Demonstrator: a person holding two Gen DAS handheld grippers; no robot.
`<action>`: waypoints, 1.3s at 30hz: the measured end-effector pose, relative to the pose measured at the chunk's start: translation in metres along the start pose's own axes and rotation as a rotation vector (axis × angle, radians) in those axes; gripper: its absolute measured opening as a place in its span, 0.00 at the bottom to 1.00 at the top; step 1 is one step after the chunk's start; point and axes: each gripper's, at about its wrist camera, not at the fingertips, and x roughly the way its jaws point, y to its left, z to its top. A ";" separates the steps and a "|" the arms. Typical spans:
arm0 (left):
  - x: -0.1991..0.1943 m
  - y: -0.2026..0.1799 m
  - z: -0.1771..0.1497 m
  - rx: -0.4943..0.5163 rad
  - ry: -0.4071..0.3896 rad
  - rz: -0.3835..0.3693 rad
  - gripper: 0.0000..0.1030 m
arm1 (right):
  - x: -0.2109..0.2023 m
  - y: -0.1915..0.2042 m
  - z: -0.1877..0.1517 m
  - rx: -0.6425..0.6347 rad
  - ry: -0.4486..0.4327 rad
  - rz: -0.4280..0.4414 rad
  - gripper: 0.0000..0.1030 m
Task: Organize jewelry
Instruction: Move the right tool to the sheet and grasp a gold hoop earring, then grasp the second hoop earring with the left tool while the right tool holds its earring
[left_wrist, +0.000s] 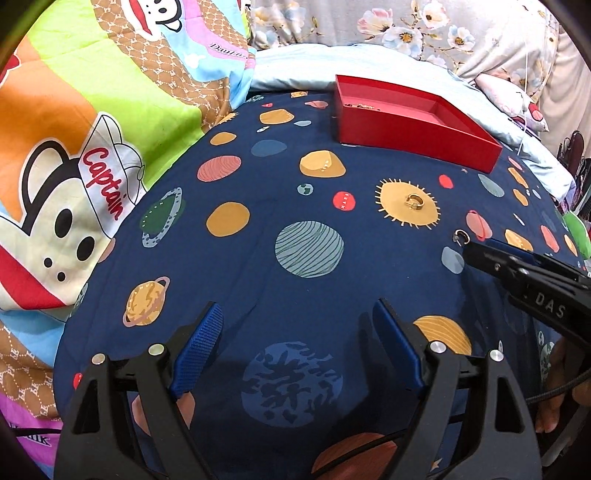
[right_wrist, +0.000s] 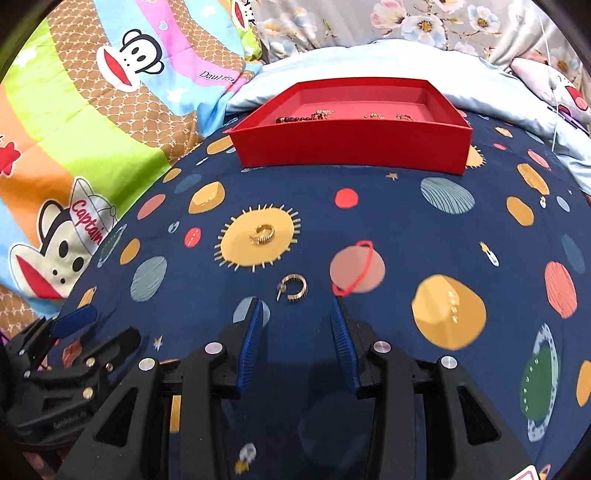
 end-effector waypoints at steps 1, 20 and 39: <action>0.001 0.001 0.000 -0.003 0.001 -0.001 0.79 | 0.002 0.001 0.002 -0.003 0.001 -0.003 0.37; 0.021 -0.013 0.023 -0.015 0.008 0.006 0.79 | 0.003 -0.002 0.006 -0.020 -0.004 -0.093 0.16; 0.056 -0.074 0.072 0.056 -0.014 -0.034 0.79 | -0.018 -0.048 -0.007 0.071 -0.020 -0.105 0.16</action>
